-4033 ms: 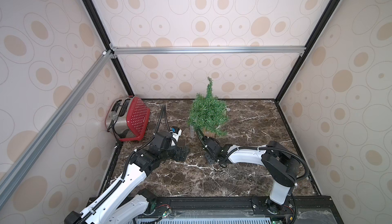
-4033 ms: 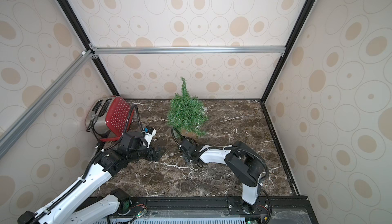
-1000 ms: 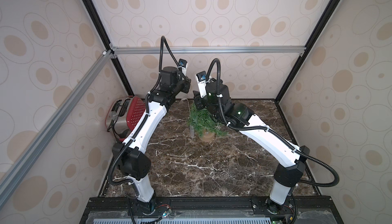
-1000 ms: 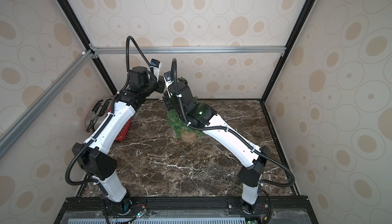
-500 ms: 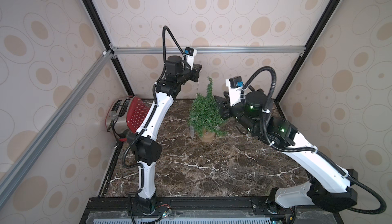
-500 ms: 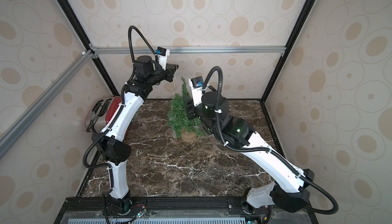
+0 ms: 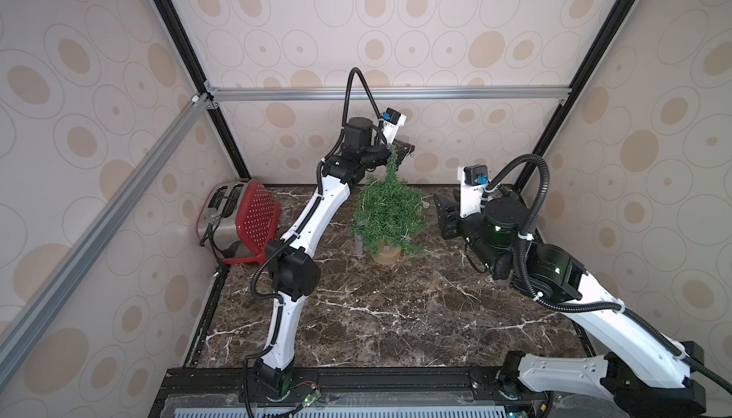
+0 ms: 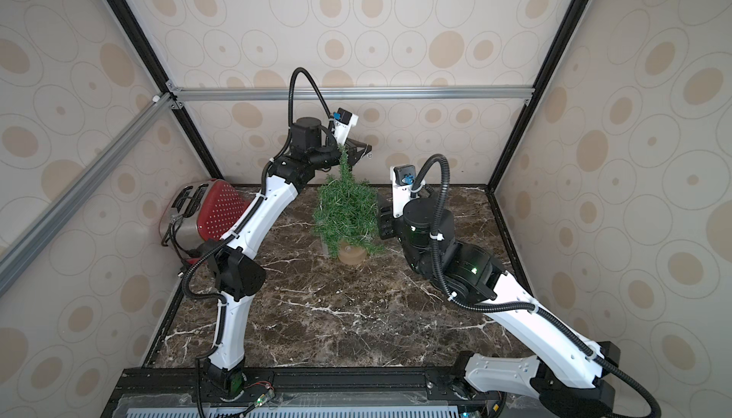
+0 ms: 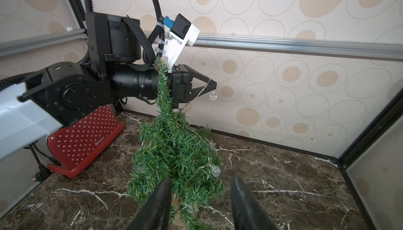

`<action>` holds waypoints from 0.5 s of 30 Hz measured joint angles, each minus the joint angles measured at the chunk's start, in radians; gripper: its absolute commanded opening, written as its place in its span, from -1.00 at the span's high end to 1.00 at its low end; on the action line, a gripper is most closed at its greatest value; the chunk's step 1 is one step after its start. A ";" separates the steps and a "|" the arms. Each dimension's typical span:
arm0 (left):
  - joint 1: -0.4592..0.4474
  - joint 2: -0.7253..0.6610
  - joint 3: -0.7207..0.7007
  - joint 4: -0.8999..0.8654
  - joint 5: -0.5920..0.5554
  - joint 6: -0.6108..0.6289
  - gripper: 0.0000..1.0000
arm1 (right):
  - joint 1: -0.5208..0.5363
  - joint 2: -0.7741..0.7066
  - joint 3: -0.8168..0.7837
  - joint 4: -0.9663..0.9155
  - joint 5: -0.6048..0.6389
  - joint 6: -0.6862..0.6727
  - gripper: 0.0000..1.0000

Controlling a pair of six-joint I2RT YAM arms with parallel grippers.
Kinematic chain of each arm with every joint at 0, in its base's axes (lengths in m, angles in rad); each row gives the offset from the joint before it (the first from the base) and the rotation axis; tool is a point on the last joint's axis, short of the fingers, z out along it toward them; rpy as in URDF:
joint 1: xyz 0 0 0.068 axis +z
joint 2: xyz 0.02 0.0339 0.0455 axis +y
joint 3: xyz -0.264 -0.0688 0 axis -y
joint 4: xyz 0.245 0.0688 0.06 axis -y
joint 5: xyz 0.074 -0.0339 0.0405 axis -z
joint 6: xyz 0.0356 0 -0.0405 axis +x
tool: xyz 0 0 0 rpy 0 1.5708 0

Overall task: Wrap string light around the christmas tree
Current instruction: Wrap the light string around the Christmas tree.

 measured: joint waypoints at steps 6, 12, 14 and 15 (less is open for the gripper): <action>-0.014 -0.003 -0.003 -0.055 0.004 0.083 -0.27 | -0.002 -0.005 -0.021 -0.011 0.059 0.008 0.04; -0.014 -0.045 -0.051 -0.090 -0.079 0.180 -0.46 | -0.002 -0.016 -0.042 -0.011 0.105 0.018 0.06; -0.014 -0.077 -0.087 -0.093 -0.105 0.228 -0.46 | -0.003 -0.018 -0.048 -0.012 0.119 0.021 0.07; -0.014 -0.097 -0.107 -0.093 -0.112 0.247 -0.49 | -0.003 -0.020 -0.052 -0.011 0.123 0.022 0.07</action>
